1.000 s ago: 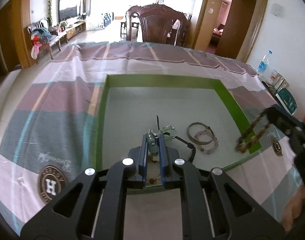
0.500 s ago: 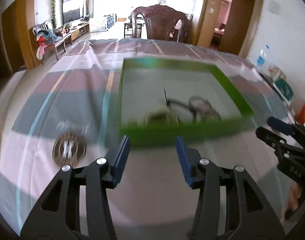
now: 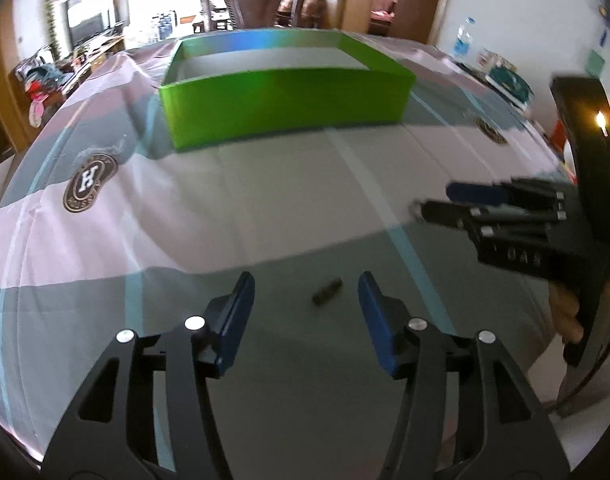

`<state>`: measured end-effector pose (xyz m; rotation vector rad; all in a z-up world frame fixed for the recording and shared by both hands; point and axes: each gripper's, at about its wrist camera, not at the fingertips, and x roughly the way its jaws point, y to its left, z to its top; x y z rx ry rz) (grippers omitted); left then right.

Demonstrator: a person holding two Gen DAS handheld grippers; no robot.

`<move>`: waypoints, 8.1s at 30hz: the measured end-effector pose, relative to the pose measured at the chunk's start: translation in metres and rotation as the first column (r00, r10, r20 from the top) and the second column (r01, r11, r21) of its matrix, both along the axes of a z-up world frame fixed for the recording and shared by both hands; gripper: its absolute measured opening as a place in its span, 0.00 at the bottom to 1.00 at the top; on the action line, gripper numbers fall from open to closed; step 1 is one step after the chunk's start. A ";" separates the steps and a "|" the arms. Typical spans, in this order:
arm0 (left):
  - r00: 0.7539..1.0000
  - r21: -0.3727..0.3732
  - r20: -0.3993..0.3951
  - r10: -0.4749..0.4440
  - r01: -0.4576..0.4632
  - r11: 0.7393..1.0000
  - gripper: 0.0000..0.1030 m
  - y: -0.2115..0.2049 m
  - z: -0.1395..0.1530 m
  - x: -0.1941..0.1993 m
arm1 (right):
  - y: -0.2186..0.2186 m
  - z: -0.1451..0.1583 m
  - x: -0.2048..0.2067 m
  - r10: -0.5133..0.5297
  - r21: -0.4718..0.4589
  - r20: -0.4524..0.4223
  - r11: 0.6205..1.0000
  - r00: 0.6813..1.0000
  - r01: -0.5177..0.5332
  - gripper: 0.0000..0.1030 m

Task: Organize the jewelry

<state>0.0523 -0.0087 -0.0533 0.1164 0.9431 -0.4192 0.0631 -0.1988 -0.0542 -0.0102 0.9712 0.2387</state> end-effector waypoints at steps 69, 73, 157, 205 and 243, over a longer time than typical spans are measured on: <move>0.998 0.026 -0.004 0.068 -0.068 0.997 0.19 -0.009 -0.017 0.020 | 0.017 -0.014 0.007 0.016 -0.041 0.034 0.999 0.999 -0.014 0.20; 0.997 0.024 0.003 0.071 -0.071 0.997 0.19 -0.009 -0.015 0.019 | 0.017 -0.014 0.007 0.016 -0.042 0.035 0.999 0.999 -0.014 0.20; 0.930 -0.074 0.216 0.297 -0.288 0.955 0.49 -0.003 0.078 0.196 | -0.005 0.075 0.140 -0.167 0.001 0.273 0.985 0.947 0.173 0.64; 0.859 -0.036 0.402 0.318 -0.333 0.942 0.96 0.003 0.064 -0.004 | 0.002 0.064 -0.038 -0.235 -0.040 0.459 0.958 0.857 0.284 0.97; 0.848 -0.045 0.422 0.322 -0.335 0.941 0.96 0.004 0.073 -0.012 | 0.004 0.064 -0.046 -0.232 -0.033 0.470 0.959 0.852 0.280 0.97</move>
